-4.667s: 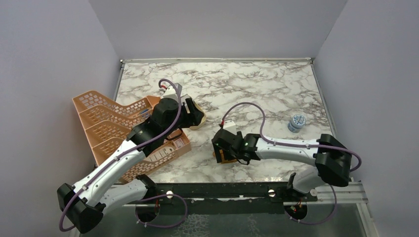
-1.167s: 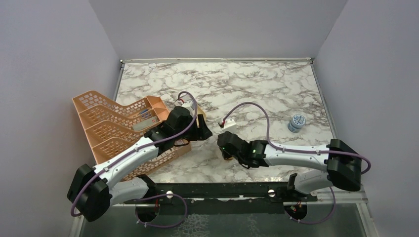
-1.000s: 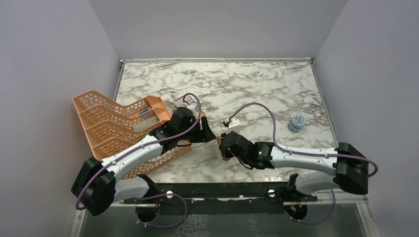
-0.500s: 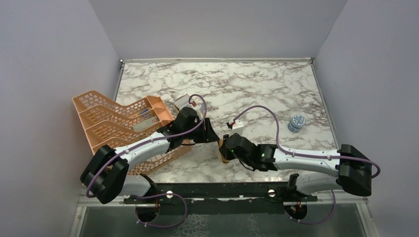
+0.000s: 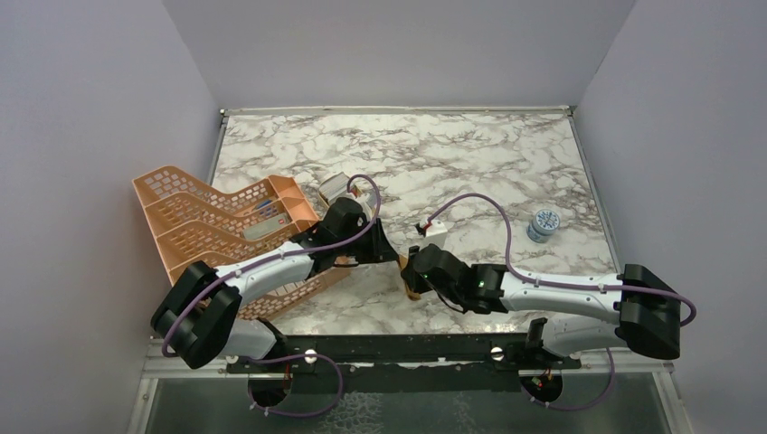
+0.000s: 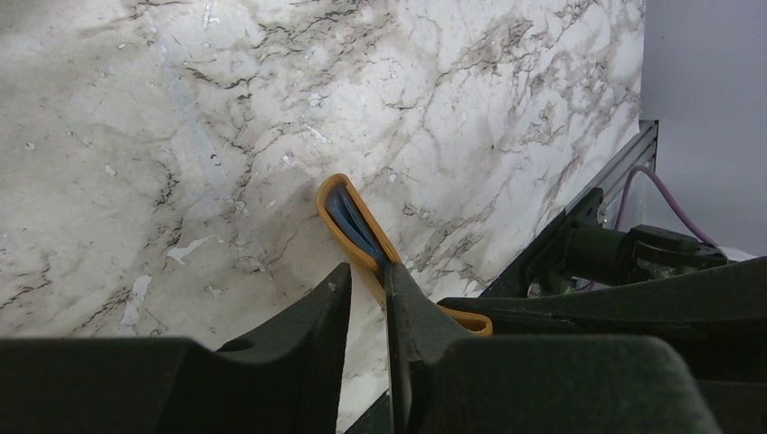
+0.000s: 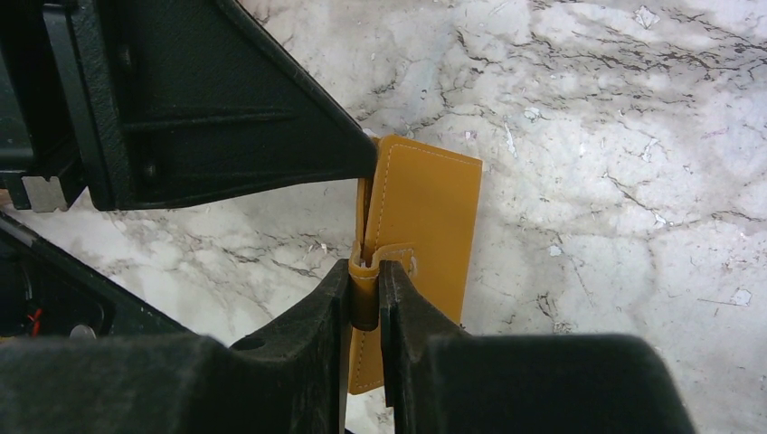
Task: Put the credit cards into the card holder
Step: Open the card holder at the center of the board.
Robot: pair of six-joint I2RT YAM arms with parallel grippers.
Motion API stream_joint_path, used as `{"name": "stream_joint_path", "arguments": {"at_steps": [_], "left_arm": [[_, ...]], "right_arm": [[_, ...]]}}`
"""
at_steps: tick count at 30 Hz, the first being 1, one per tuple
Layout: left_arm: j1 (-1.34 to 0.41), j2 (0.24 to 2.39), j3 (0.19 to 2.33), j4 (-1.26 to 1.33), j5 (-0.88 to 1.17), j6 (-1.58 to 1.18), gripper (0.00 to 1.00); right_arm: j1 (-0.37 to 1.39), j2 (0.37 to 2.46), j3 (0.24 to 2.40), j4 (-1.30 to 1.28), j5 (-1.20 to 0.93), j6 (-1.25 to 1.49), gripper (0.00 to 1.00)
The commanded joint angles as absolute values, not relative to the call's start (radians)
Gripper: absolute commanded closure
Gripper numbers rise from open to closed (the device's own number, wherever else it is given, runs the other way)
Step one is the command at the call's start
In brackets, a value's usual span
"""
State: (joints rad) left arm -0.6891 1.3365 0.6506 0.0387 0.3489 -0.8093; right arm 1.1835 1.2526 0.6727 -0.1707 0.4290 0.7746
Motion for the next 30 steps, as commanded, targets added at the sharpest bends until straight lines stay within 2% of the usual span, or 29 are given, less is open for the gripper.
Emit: {"name": "stream_joint_path", "arguments": {"at_steps": [1,9,14,20,25,30], "left_arm": [[-0.69,1.348,0.631,0.069,0.361,-0.805,0.78],[-0.692,1.355,0.626,0.096,0.381,-0.825,0.8],[-0.692,1.38,0.634,0.072,0.373,-0.814,1.0],[-0.692,1.406,0.647,0.054,0.375,-0.801,1.0],[-0.692,1.403,0.66,0.049,0.379,-0.795,1.0],[-0.692,1.4,0.673,0.022,0.371,-0.787,1.0]], "right_arm": [[1.189,1.24,0.671,-0.121,0.432,0.79,0.84],[1.189,1.258,0.663,-0.106,0.422,0.8,0.84],[1.189,1.252,0.667,-0.125,0.436,0.808,0.8],[1.189,1.237,0.658,-0.175,0.474,0.825,0.78],[1.189,1.233,0.646,-0.215,0.488,0.853,0.87],[1.189,1.198,0.613,-0.241,0.532,0.883,0.87]]}}
